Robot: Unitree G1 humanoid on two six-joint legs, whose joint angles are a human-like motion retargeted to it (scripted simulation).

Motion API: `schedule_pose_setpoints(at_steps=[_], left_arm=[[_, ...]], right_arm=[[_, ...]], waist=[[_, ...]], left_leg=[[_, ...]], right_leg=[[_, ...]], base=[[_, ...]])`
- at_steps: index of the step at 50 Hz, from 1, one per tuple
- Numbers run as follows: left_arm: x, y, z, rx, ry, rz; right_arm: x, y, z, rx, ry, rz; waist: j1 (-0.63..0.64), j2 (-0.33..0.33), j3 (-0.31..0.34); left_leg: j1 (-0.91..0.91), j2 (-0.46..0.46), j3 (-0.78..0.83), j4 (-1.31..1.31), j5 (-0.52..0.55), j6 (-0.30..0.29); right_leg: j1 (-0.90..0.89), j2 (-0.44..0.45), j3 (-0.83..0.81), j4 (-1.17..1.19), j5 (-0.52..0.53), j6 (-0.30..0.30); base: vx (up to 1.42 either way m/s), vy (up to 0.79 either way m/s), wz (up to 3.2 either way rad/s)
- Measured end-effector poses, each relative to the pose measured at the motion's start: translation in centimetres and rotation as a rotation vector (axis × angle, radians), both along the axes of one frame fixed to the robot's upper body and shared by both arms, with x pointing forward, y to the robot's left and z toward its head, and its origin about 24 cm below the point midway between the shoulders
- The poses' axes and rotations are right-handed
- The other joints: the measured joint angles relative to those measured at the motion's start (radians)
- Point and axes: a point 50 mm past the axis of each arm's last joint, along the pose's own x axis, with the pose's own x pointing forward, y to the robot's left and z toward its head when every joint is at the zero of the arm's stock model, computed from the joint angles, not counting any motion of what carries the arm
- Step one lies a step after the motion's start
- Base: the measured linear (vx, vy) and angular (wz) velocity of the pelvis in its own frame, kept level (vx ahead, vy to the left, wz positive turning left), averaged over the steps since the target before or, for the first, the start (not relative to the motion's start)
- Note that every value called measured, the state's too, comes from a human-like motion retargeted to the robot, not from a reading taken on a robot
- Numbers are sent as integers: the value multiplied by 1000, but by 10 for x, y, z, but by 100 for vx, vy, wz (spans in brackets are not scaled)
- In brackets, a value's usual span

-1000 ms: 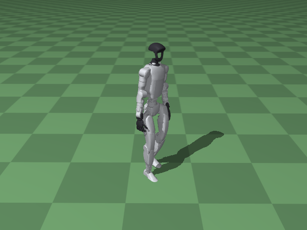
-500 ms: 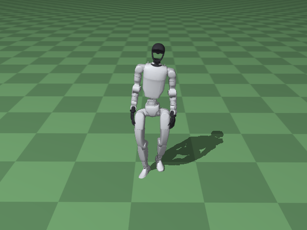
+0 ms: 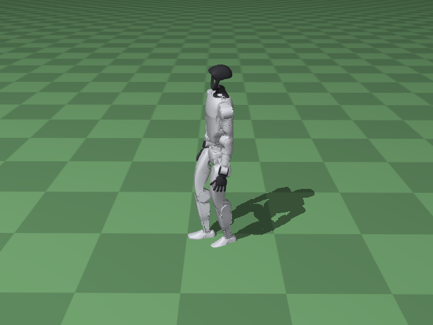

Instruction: Walk run

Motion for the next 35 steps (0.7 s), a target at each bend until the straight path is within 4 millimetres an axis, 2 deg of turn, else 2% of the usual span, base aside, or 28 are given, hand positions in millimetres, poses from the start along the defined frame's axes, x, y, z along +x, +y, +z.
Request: schedule_pose_setpoints(at_steps=[5,8,10,14,18,21,25,28,30,33,35], left_arm=[[4,-12,-1,-57,-5,5],[6,-15,-1,-74,-1,-3],[8,-14,-1,-71,-4,-16],[14,-20,-1,-71,-31,-66],[26,-30,0,-97,-88,-67],[26,-29,1,-101,-97,-82],[26,-16,2,-2,-120,-168],[16,-1,3,140,-118,-243],[1,3,3,179,-82,-275],[-38,-2,0,112,79,-239],[-62,-7,1,40,184,-179]], right_arm=[[-45,-11,0,-49,148,-52],[-68,-11,3,-43,204,-103],[-86,-7,5,-30,244,-135],[-125,4,12,-9,358,-206],[-136,8,14,13,395,-194],[-137,6,15,16,390,-170],[-122,8,10,14,343,-192],[-86,7,4,-12,174,-169],[-55,7,1,-32,53,-123],[-12,10,0,-26,-34,-101],[22,13,2,19,-108,-113]], waist=[[6,48,-20],[-8,39,-20],[-2,33,-26],[32,22,-46],[19,27,-29],[-13,33,-38],[-24,17,-24],[-7,-23,-10],[6,-48,-9],[29,-58,-10],[39,-50,-5]], left_leg=[[35,46,80,-33,8,-37],[53,32,106,-41,5,-41],[70,28,125,-54,7,-50],[99,19,122,-89,32,-67],[111,33,107,-96,51,-87],[97,46,84,-77,47,-100],[41,63,49,42,16,-127],[-59,44,56,222,9,-92],[-153,24,51,368,-22,-70],[-266,23,24,454,-33,-137],[-327,23,23,431,-17,-152]], right_leg=[[85,8,-67,61,-53,-53],[179,15,-76,-47,6,-37],[239,16,-139,-147,13,-60],[280,29,-149,-246,67,-71],[307,47,-141,-277,66,-87],[311,54,-150,-284,43,-108],[304,35,-158,-265,2,-119],[298,-7,-150,-256,-24,-123],[294,-32,-155,-256,-36,-124],[293,-31,-134,-258,-46,-121],[298,-13,-118,-259,-56,-131]], base=[[1,-3,-94],[4,-13,-46],[11,-14,-41],[14,-15,5],[0,-15,24],[7,-17,44],[-4,-10,52],[3,-14,33],[1,-7,29],[8,-5,17],[8,-2,-1]])
